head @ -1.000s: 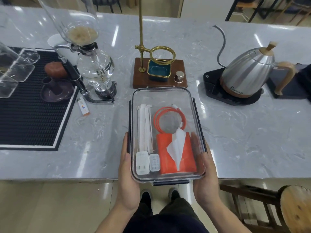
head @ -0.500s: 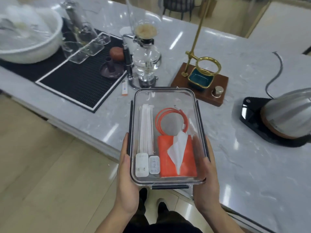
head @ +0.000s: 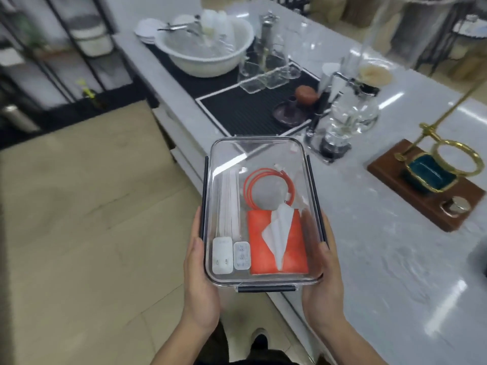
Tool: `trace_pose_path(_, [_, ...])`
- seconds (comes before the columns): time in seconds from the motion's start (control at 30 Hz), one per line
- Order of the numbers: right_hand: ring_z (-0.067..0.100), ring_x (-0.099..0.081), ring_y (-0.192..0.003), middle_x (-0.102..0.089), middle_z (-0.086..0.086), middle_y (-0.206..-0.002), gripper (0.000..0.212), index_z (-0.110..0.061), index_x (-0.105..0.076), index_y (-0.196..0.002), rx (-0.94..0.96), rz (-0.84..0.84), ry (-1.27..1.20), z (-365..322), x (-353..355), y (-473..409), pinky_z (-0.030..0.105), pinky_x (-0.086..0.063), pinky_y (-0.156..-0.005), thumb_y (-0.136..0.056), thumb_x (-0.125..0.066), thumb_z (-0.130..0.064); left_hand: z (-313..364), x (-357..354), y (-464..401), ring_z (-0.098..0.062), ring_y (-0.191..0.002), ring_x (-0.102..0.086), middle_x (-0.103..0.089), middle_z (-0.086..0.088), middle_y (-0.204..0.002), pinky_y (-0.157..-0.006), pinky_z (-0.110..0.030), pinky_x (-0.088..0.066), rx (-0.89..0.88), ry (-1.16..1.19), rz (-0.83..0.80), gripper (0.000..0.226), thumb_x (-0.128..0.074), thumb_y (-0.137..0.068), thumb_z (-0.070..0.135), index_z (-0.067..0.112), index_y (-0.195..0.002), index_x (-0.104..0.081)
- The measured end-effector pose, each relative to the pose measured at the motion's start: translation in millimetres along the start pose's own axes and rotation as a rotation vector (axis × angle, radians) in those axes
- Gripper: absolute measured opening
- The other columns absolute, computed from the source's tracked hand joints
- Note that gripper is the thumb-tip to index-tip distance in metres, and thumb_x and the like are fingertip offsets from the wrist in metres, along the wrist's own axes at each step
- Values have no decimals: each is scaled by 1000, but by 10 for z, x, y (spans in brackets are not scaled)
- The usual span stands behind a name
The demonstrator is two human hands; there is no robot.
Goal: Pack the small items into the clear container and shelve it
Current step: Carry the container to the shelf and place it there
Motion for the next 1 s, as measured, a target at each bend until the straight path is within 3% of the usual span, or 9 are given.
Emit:
trace_pose_path(0.17, [16,-50,-135,-51,1,-147,55,-17,-39,-148,-38,-154,-57,161,-654,-296,23,-50,-94,-94,-39,-28,225,515,-205,-19,-143,-42,-49,1,-152,-120,-51,-24,-77,14,171,56,-33,-98,43,21,-150,-42])
trace_pose_path(0.27, [18,-50,-134,-52,2,-147,63,-15,-39,-148,-87,-238,-88,309,-1136,-472,26,-51,-95,-89,-50,-35,399,898,-356,-18,-142,-43,-51,2,-150,-120,-50,-25,-123,21,280,57,-34,-97,44,22,-148,-44])
trace_pose_path(0.37, [24,-46,-138,-49,4,-149,80,-19,-39,-149,-127,-304,-43,444,-1655,-638,43,-43,-108,-80,-66,-52,585,1275,-553,-19,-141,-45,-52,1,-150,-119,-51,-28,-184,16,352,53,-27,-100,35,19,-148,-44])
trace_pose_path(0.47, [28,-46,-138,-49,7,-149,87,-20,-40,-148,-142,-354,27,571,-2047,-776,56,-33,-114,-77,-66,-63,734,1590,-723,-18,-141,-45,-52,2,-149,-119,-50,-28,-214,21,410,53,-26,-100,34,19,-148,-44])
trace_pose_path(0.63, [30,-54,-129,-58,10,-139,53,-14,-46,-144,-153,-425,67,875,-2796,-1036,46,-48,-103,-97,-41,-39,982,2249,-1021,-26,-142,-42,-49,-5,-151,-118,-56,-28,-267,-42,477,46,-21,-109,12,19,-149,-43])
trace_pose_path(0.73, [36,-51,-131,-57,14,-140,56,-8,-46,-142,-178,-449,109,1034,-3233,-1141,52,-45,-104,-98,-42,-42,1138,2614,-1182,-23,-141,-44,-50,-1,-151,-118,-54,-30,-289,-50,544,51,-20,-108,1,20,-149,-43])
trace_pose_path(0.87, [36,-56,-125,-63,14,-131,55,-5,-49,-139,-228,-508,86,1169,-3843,-1316,44,-52,-99,-98,-44,-40,1333,3005,-1438,-22,-141,-45,-50,-1,-151,-118,-52,-30,-325,23,613,49,-18,-108,6,19,-149,-42])
trace_pose_path(1.0, [33,-54,-128,-56,13,-139,48,-16,-43,-145,-183,-578,100,1229,-4271,-1527,55,-43,-106,-104,-33,-38,1488,3234,-1725,-22,-142,-43,-50,-2,-151,-119,-53,-29,-342,23,628,47,-18,-110,13,18,-149,-42])
Point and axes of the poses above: each hand's wrist, its own y-axis away from the middle knuckle, its own x-axis out of the back of the hand, z = x × y, the point moved 7 cm from there along -y, towards the middle knuckle
